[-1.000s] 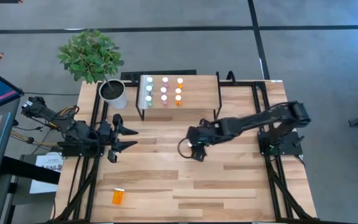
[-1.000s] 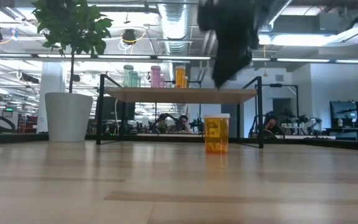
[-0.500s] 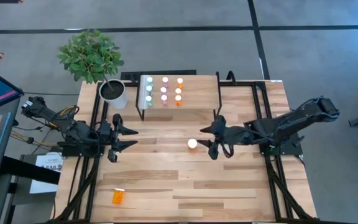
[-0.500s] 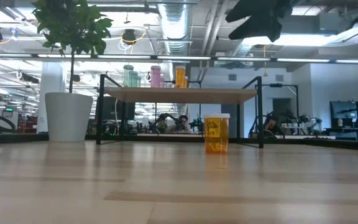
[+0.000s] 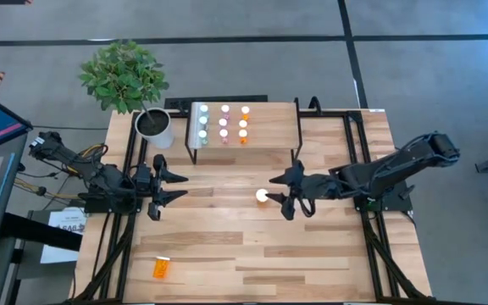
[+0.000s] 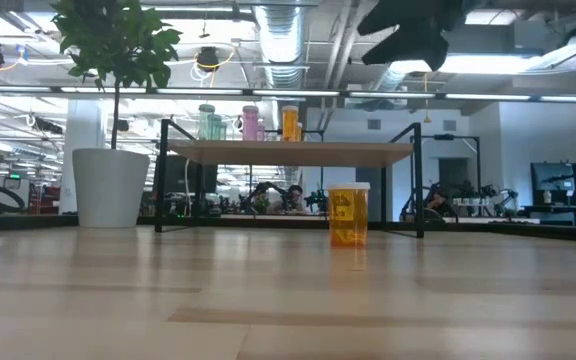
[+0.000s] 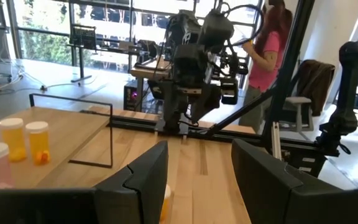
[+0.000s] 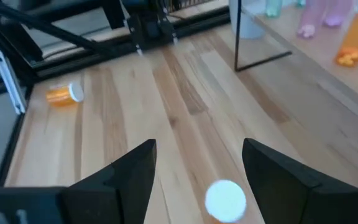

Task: Pick and place medicine bottles onto shelf by color
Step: Put the top large orange pill bottle on the shelf

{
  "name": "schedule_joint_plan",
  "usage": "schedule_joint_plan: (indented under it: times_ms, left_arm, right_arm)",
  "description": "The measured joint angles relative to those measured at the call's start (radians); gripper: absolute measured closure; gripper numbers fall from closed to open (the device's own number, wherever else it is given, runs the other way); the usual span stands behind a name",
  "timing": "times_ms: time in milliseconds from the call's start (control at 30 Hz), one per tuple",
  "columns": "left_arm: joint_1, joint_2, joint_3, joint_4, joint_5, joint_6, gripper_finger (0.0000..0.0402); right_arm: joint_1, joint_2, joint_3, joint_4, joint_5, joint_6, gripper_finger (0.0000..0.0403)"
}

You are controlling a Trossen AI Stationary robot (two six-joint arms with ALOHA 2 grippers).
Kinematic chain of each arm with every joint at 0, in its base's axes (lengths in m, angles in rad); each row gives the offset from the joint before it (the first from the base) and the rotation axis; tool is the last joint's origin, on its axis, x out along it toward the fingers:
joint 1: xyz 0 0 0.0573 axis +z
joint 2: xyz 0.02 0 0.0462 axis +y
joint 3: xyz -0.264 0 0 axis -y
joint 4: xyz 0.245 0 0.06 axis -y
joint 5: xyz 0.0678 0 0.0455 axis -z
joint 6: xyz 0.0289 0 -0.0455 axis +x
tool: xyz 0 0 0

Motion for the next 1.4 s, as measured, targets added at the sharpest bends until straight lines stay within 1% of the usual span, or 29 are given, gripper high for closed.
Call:
schedule_joint_plan:
  times_ms: [400, 533, 667, 800, 900, 967, 1100, 1233, 1333, 1400]
  left_arm:
    - [0.000, 0.000, 0.000, 0.001, 0.000, 0.000, 0.0235]
    - [0.000, 0.000, 0.000, 0.003, 0.001, 0.000, 0.0235]
    - [0.000, 0.000, 0.000, -0.001, 0.006, 0.000, 0.0235]
    - [0.000, 0.000, 0.000, -0.001, 0.006, 0.000, 0.0235]
    - [0.000, 0.004, 0.000, 0.000, 0.006, 0.000, 0.0235]
    - [0.000, 0.009, 0.000, 0.000, 0.005, 0.000, 0.0235]
    - [0.000, 0.015, 0.000, 0.009, 0.005, 0.000, 0.0235]
    - [0.000, 0.021, 0.000, 0.007, 0.003, 0.000, 0.0235]
    - [0.000, 0.021, 0.000, 0.009, 0.000, 0.000, 0.0235]
    - [0.000, 0.021, 0.000, 0.009, 0.000, 0.000, 0.0235]
  right_arm:
    - [-0.007, 0.091, -0.002, 0.000, -0.001, 0.000, 0.0144]
    - [-0.008, 0.154, 0.001, 0.067, -0.002, 0.000, 0.0144]
    - [-0.015, 0.190, 0.002, 0.110, -0.055, -0.003, 0.0144]
    - [-0.044, 0.192, 0.002, 0.107, -0.086, 0.116, 0.0141]
    - [-0.059, 0.175, 0.003, 0.113, -0.086, 0.155, 0.0131]
    - [-0.067, 0.151, 0.002, 0.076, -0.090, 0.155, 0.0123]
    - [-0.082, 0.129, 0.002, 0.074, -0.162, 0.084, 0.0115]
    - [-0.087, 0.125, 0.003, 0.090, -0.168, 0.081, 0.0109]
    - [-0.087, 0.125, 0.002, 0.088, -0.171, 0.085, 0.0085]
    - [-0.086, 0.125, 0.002, 0.083, -0.171, 0.085, 0.0057]
